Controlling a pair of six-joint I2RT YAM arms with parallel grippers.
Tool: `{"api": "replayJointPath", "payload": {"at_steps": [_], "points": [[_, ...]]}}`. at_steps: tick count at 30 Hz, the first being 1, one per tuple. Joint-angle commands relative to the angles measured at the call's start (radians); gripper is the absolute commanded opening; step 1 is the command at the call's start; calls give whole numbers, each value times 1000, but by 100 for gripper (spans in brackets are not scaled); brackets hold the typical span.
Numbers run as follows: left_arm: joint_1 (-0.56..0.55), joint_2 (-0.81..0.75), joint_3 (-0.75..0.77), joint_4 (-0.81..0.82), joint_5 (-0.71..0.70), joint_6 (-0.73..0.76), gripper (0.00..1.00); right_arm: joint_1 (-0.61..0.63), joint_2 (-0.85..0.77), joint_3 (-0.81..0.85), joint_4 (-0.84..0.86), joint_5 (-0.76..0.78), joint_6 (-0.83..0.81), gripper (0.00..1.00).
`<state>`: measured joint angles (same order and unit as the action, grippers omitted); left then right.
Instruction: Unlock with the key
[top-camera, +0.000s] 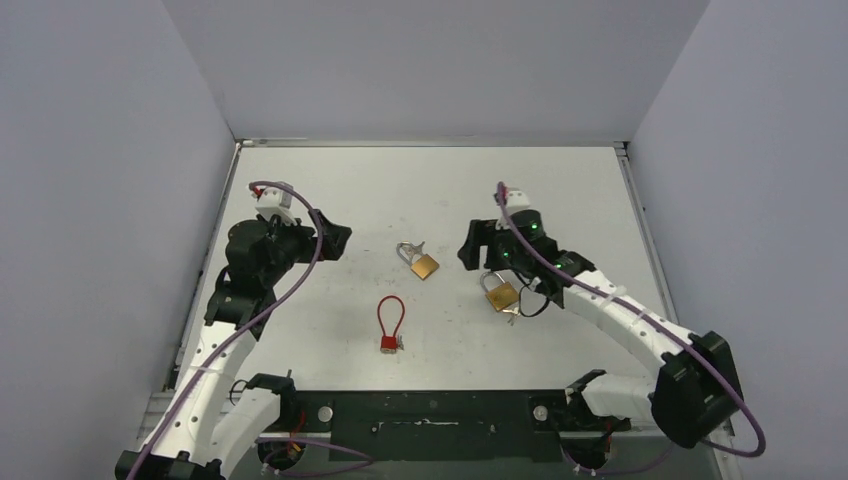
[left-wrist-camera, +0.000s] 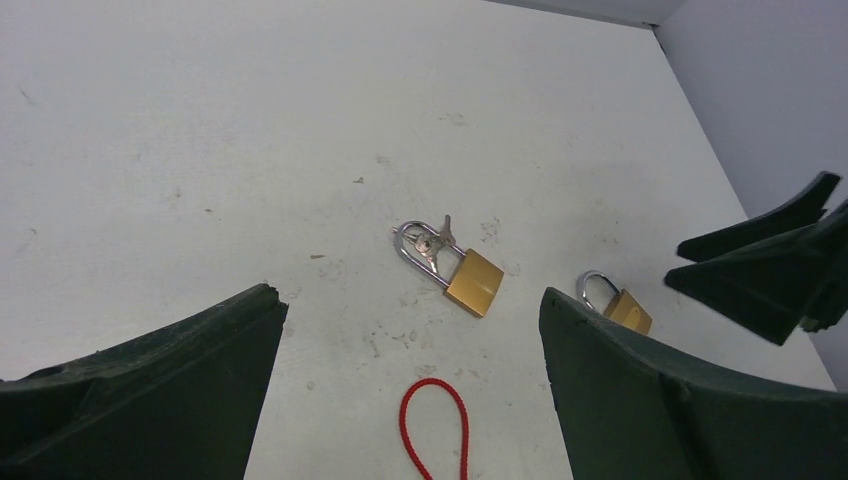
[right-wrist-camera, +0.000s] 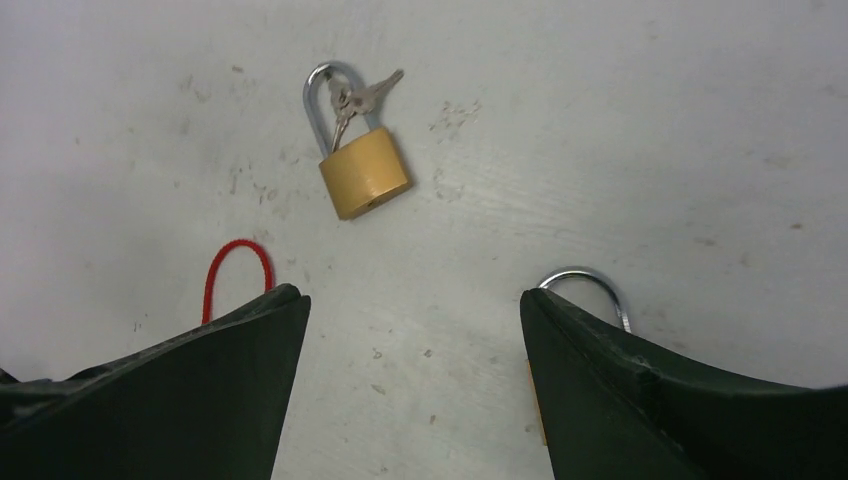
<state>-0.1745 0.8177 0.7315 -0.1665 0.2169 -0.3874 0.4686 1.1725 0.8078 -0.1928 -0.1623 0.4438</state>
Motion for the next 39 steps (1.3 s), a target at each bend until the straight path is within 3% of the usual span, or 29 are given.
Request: {"api": "replayJointPath", "payload": {"at_steps": [1, 7, 14, 18, 22, 28, 39], "points": [[-14, 25, 15, 84, 78, -30, 97, 165, 152, 104, -31, 203, 45, 76], [-25, 53, 19, 82, 81, -33, 97, 221, 365, 188, -6, 198, 90, 62], [-28, 59, 2, 103, 60, -40, 97, 242, 590, 378, 61, 131, 45, 61], [-30, 59, -3, 103, 46, -35, 97, 243, 742, 532, 44, 122, -73, 59], [-35, 56, -6, 96, 31, -25, 97, 244, 860, 668, -52, 75, -201, 48], [-35, 50, -13, 88, 1, -11, 97, 246, 905, 717, -91, 32, -282, 34], [-36, 49, -6, 74, -21, 10, 97, 249, 963, 758, -121, 83, -352, 23]]}}
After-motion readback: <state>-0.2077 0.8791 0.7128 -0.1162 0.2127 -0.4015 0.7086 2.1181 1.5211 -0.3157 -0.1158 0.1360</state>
